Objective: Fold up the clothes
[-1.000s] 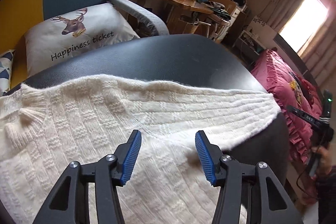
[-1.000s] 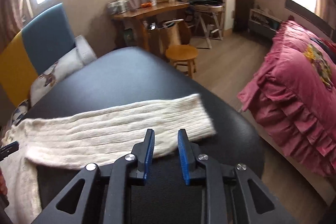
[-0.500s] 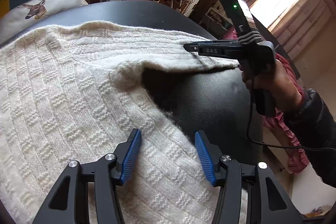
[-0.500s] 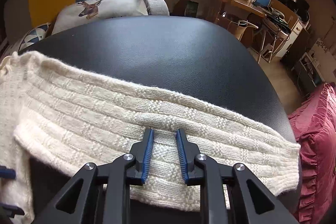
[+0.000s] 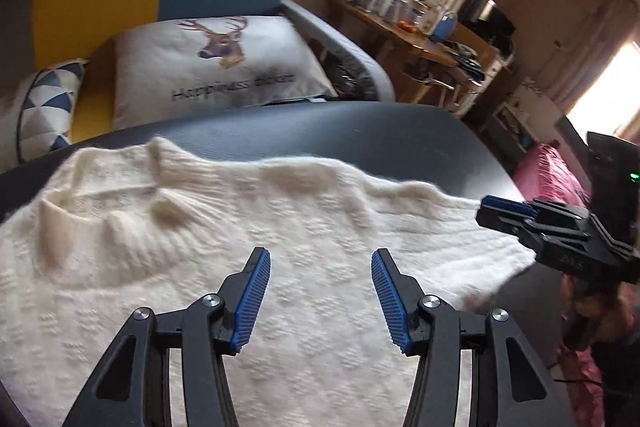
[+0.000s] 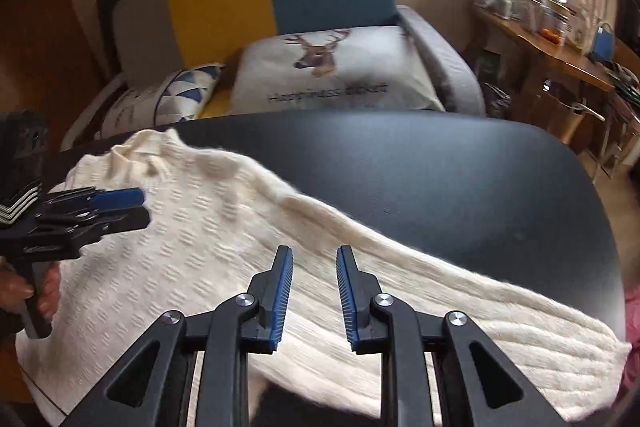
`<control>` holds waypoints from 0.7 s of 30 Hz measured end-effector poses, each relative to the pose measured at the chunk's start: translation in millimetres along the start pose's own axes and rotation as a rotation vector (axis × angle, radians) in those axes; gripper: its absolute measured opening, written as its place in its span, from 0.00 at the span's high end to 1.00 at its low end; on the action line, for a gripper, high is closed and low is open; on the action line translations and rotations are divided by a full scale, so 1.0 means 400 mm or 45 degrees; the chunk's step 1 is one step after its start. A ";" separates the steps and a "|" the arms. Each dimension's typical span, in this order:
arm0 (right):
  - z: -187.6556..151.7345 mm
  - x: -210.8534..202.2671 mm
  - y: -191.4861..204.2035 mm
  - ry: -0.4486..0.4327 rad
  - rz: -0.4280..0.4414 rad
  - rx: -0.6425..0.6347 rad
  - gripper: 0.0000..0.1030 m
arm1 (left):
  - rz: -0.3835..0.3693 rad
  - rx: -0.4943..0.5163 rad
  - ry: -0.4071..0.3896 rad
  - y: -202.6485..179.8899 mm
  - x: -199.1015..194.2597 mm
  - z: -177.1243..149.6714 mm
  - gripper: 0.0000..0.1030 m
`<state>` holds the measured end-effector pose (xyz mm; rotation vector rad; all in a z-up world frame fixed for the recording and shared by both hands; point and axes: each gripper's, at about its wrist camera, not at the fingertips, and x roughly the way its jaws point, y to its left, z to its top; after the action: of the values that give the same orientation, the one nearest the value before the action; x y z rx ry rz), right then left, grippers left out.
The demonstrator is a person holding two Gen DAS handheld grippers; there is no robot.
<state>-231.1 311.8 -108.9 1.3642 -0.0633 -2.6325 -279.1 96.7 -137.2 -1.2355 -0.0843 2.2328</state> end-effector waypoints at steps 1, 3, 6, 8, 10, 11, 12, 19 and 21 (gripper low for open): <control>0.016 0.026 0.024 0.004 0.002 -0.036 0.79 | 0.051 -0.008 -0.001 0.026 0.006 0.008 0.48; 0.042 0.086 0.053 0.030 0.011 -0.065 0.79 | 0.118 -0.042 -0.003 0.079 0.016 0.016 0.48; 0.061 0.194 0.045 0.134 -0.085 -0.059 0.79 | 0.143 -0.106 -0.013 0.146 0.024 0.010 0.48; 0.065 0.227 0.027 0.110 -0.129 -0.044 0.79 | 0.126 -0.134 -0.031 0.174 0.026 -0.008 0.51; 0.072 0.236 0.014 0.077 -0.139 -0.022 0.79 | 0.145 -0.091 -0.054 0.167 0.022 -0.023 0.51; 0.077 0.239 0.016 0.075 -0.153 -0.029 0.79 | 0.158 -0.070 -0.064 0.161 0.020 -0.030 0.51; 0.079 0.241 0.021 0.073 -0.169 -0.041 0.79 | 0.157 -0.076 -0.065 0.162 0.020 -0.027 0.51; 0.098 0.201 0.100 0.062 -0.181 -0.137 0.79 | 0.178 -0.175 -0.189 0.203 -0.099 -0.010 0.51; 0.109 0.190 0.167 0.029 -0.097 -0.215 0.79 | 0.242 -0.164 -0.217 0.235 -0.137 -0.020 0.51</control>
<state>-300.3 231.2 -137.0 1.3648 0.2127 -2.6134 -293.4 -11.3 -130.7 -1.1582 -0.1865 2.5307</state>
